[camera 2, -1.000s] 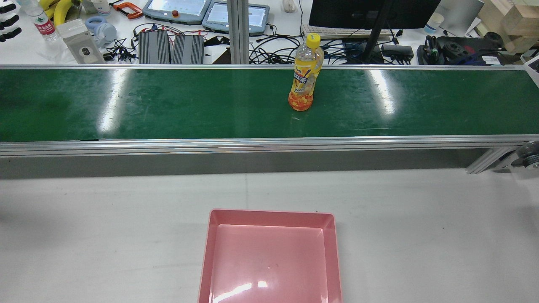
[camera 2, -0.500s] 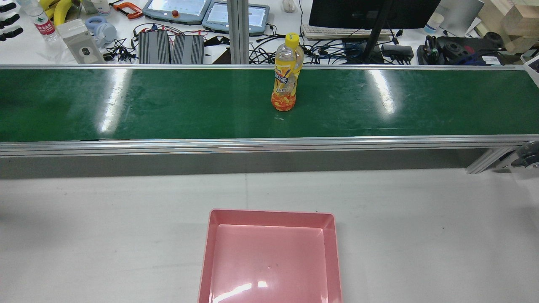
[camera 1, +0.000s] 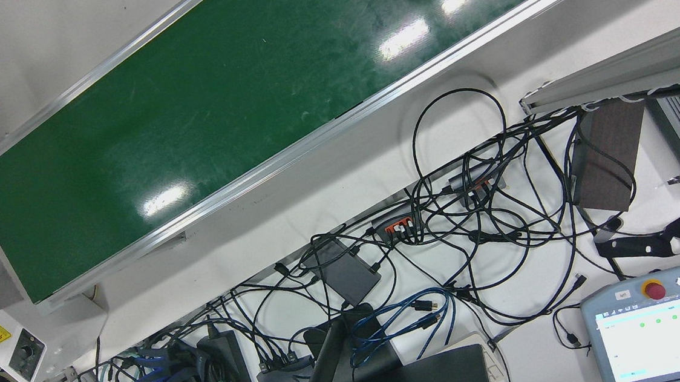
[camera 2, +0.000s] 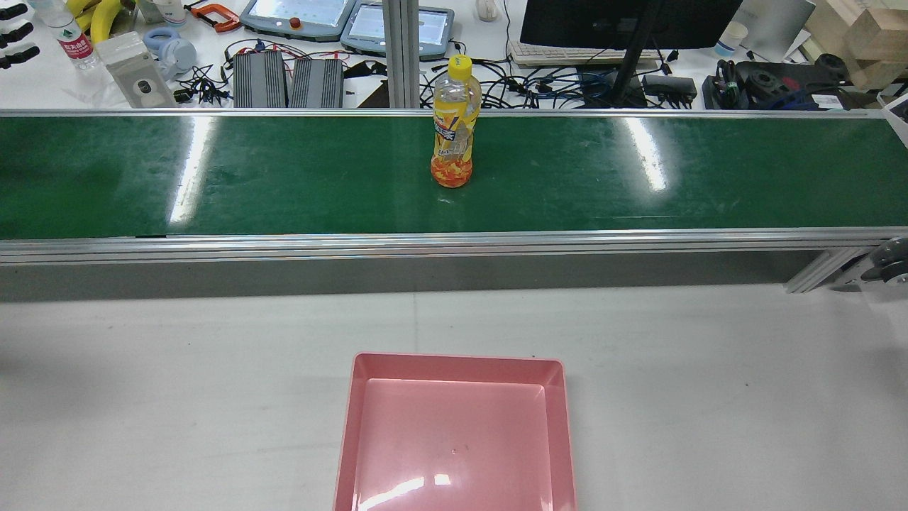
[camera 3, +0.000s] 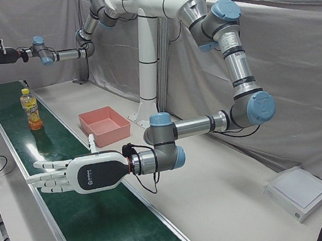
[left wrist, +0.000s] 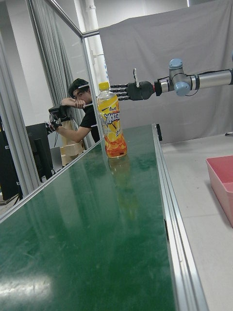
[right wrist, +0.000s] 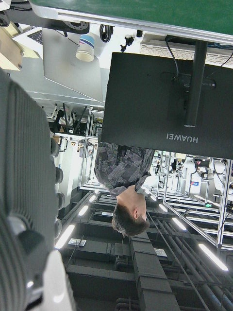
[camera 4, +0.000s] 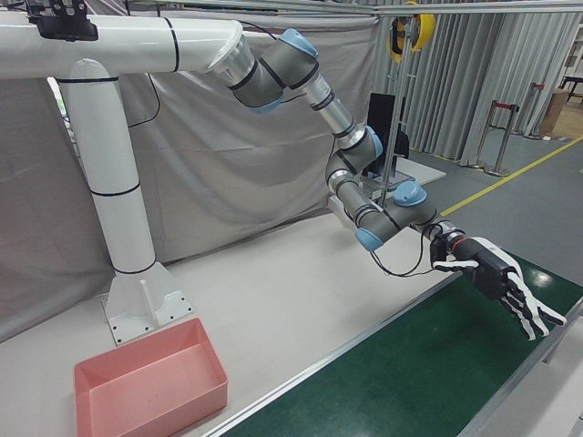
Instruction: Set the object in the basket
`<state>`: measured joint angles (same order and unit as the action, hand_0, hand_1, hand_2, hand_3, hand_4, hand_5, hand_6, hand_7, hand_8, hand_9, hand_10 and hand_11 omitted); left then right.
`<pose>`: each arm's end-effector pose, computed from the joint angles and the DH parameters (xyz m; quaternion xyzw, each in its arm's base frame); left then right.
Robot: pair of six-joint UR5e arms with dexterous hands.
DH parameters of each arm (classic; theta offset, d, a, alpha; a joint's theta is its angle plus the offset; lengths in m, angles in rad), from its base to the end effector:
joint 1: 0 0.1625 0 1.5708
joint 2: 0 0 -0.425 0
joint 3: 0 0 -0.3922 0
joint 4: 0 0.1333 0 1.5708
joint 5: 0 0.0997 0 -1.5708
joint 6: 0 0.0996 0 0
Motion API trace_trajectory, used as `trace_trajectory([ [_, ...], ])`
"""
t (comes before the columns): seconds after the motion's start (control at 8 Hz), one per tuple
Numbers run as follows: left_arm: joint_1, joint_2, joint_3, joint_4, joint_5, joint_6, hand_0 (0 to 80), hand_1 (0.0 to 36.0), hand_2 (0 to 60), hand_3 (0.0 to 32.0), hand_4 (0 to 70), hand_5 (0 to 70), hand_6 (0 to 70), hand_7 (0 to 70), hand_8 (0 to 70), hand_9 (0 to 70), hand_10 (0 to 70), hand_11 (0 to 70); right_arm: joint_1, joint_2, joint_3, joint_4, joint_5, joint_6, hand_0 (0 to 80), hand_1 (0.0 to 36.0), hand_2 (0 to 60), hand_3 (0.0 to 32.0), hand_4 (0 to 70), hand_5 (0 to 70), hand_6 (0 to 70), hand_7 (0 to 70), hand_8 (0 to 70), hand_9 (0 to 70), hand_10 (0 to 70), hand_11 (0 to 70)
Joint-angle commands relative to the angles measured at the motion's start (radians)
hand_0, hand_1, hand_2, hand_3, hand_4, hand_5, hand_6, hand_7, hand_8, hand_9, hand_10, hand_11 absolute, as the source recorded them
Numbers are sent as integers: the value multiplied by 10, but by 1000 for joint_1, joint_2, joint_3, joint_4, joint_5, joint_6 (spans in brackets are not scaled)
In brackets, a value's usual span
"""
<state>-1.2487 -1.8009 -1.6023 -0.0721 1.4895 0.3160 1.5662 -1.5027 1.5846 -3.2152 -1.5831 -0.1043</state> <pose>0.0565 -0.6160 0.5365 0.0211 0.8141 -0.5605 0.1503 0.1297 -0.5208 0.6533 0.0311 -0.7094 0.7029 0.0427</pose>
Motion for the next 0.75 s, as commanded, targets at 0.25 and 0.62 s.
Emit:
trace_trajectory([
  [0.25,18,-8,-13,6,2,2,496,85,0,0,164,139,0,0,66,110,86,136,0,1,-2,0,0,0,0,0,0,0,0,0,0,0,0,0,0,0],
  [0.62,101,-99,-16,52,2,12,498,87,0,0,170,149,0,0,69,117,88,140,0,-1,-2,0,0,0,0,0,0,0,0,0,0,0,0,0,0,0],
])
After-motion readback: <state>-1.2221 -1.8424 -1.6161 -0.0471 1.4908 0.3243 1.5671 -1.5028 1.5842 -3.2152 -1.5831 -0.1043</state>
